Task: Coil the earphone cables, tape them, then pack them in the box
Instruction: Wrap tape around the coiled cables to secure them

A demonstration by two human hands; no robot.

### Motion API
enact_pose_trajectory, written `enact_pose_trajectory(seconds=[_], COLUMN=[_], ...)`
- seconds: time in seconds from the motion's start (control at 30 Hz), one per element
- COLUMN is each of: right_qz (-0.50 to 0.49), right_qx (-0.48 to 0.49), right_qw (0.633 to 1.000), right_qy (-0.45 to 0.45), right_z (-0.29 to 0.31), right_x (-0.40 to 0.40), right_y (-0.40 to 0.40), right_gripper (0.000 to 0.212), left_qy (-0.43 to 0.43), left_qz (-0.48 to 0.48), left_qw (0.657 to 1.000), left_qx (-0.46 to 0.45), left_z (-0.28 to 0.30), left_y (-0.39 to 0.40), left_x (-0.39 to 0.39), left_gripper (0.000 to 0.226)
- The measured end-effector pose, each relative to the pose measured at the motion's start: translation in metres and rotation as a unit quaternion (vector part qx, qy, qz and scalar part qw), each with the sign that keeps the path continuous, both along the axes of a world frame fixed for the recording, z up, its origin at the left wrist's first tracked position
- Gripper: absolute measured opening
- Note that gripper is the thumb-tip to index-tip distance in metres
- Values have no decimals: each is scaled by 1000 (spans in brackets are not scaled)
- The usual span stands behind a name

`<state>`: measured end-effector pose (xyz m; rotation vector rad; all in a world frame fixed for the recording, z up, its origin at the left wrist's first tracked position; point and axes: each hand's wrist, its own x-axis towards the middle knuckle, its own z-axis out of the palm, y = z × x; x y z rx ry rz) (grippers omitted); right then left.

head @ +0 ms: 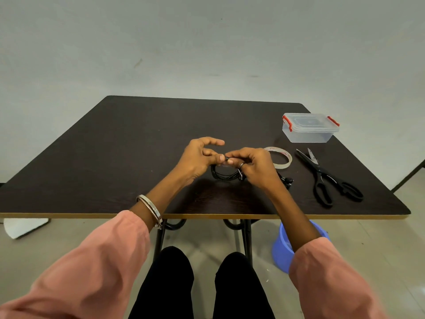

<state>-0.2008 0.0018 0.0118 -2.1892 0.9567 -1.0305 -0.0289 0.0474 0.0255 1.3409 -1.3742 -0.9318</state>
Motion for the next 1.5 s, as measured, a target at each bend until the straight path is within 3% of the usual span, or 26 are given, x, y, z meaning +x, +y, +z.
enact_pose_trajectory(seconds=[0.3,0.43,0.53,0.67,0.8,0.9,1.2,1.33,1.5], right_qz=[6,-20,-52,-103,-141,-165,-155,-138,-110], right_qx=[-157,-279,-341,-412,-449,-449,-387,-303,-251], right_qw=[952,922,910,885,865,861,900,940,961], right_qy=[264,268,228,189,177,173,129,80,31], right_z=[5,-3,-10,-17,-21,-24,-28,-27,-19], right_x=[0,2,3,4,6,6,1,-3,-5], right_y=[-6,-5,-4,1,0,2,9,10,15], right_gripper=[27,20,20,25,15,23,36,33,21], left_qy=[-232,-273,-240,-68,34,98,245,251,247], left_qz=[-30,-29,-26,7,76,113,69,70,100], left_qw=[968,959,970,997,996,988,959,951,942], left_qx=[-89,-74,-28,25,36,42,124,165,203], left_z=[6,8,8,6,1,-2,-8,-3,3], left_y=[1,-2,-3,-1,-1,-2,3,2,-1], left_x=[2,-1,-4,-8,-16,-19,-18,-21,-25], left_gripper=[29,17,14,17,23,26,34,31,26])
